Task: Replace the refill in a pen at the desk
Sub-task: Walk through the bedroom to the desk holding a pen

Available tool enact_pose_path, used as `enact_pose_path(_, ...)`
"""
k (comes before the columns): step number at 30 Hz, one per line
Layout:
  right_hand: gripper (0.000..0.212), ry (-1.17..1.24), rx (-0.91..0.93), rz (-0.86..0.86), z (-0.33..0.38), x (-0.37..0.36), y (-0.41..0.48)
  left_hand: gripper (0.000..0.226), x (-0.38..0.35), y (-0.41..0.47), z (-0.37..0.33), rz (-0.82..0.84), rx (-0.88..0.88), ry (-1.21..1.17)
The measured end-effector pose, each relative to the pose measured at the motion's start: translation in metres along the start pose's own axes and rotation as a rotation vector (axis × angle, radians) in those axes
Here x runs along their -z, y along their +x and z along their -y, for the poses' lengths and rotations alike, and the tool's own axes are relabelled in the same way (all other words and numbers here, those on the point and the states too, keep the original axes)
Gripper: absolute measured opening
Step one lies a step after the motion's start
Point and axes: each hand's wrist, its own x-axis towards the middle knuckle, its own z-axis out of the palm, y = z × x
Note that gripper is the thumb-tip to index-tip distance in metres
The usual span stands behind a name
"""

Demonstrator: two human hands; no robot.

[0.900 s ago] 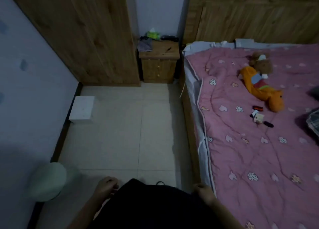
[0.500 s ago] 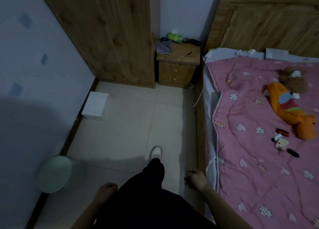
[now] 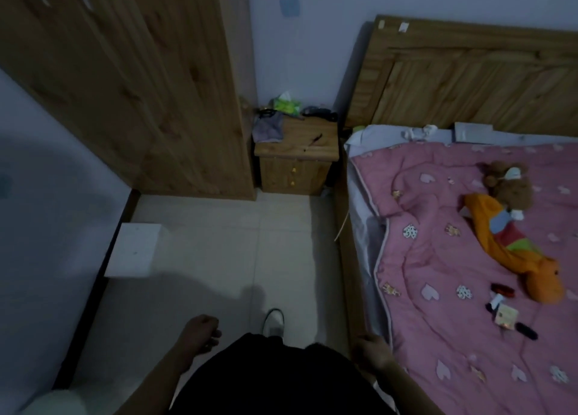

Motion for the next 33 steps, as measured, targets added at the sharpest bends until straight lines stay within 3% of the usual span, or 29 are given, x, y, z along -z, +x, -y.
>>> enact_pose_path(8,0.019,0.143,-0.045,-0.105,0.069,0.043,0.052,0.014,-0.018,0.070,-0.150,0.050,-0.140,0.118)
enact_pose_path(13,0.029,0.061,-0.028,-0.092,0.131,0.067,0.104,0.013,-0.028,0.102,-0.193,0.049,-0.080,0.113)
enact_pose_path(22,0.027,-0.143,0.098,0.053,0.326,0.093,0.196,0.013,-0.032,0.113,-0.266,-0.040,0.051,-0.093)
enact_pose_path(26,0.025,-0.122,0.175,0.054,0.406,0.092,0.230,0.015,-0.033,0.127,-0.302,-0.101,0.066,-0.175)
enact_pose_path(29,0.014,-0.101,0.151,0.066,0.448,0.082,0.256,0.015,-0.035,0.151,-0.336,-0.123,0.072,-0.194)
enact_pose_path(33,0.015,-0.046,0.105,0.060,0.493,0.060,0.297,0.015,-0.042,0.199,-0.390,-0.075,0.087,-0.168)
